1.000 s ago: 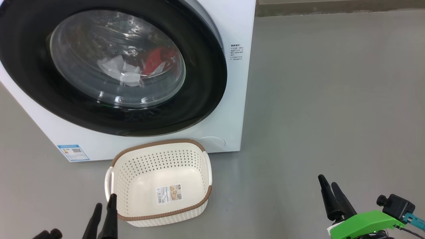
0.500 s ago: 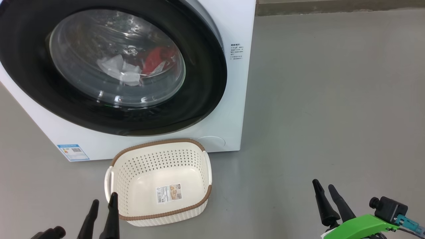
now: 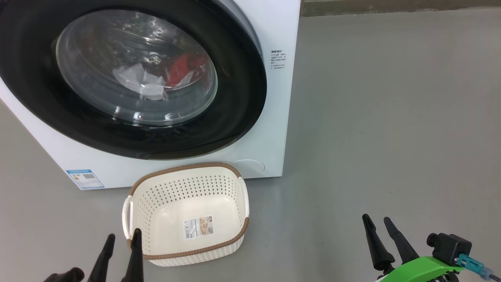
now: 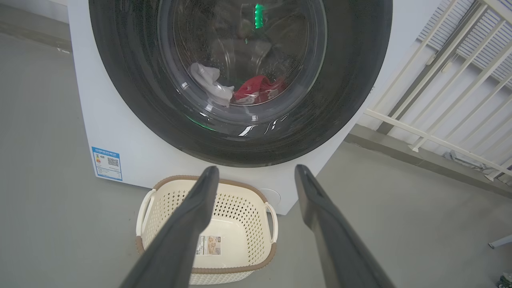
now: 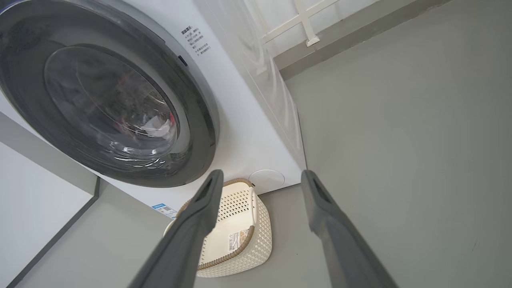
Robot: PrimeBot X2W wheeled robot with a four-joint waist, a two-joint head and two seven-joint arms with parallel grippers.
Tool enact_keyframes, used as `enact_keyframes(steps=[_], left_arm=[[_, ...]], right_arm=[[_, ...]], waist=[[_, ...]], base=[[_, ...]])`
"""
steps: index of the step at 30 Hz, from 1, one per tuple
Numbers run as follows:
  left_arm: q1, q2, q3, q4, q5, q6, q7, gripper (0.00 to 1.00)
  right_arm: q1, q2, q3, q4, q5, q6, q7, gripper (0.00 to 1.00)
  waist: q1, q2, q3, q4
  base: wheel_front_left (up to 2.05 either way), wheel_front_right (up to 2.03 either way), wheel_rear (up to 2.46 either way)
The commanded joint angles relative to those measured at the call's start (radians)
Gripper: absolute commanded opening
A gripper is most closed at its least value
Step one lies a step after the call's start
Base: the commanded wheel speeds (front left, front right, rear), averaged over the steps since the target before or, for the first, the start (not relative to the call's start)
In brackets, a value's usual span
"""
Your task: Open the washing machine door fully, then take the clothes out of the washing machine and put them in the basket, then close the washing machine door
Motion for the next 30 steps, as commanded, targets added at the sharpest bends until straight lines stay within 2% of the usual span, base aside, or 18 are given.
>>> enact_keyframes(steps=[1,30], left_arm=[[-0.002,0.016,0.019,-0.032,0.035,-0.005,-0.015,1.0],[0.02,0.031,0.009,-0.034,0.355,-0.007,-0.101,1.0]], right_arm=[[-0.009,-0.014,0.026,-0.021,-0.034,0.0,-0.016,1.0],[0.008,-0.018,0.038,-0.04,-0.329,0.0,-0.101,1.0]], waist=[[0.0,-0.0001,0.0,0.0],[0.0,-0.0001,0.013,-0.014]], base=[[0.0,0.0,0.0],[0.0,0.0,0.0]])
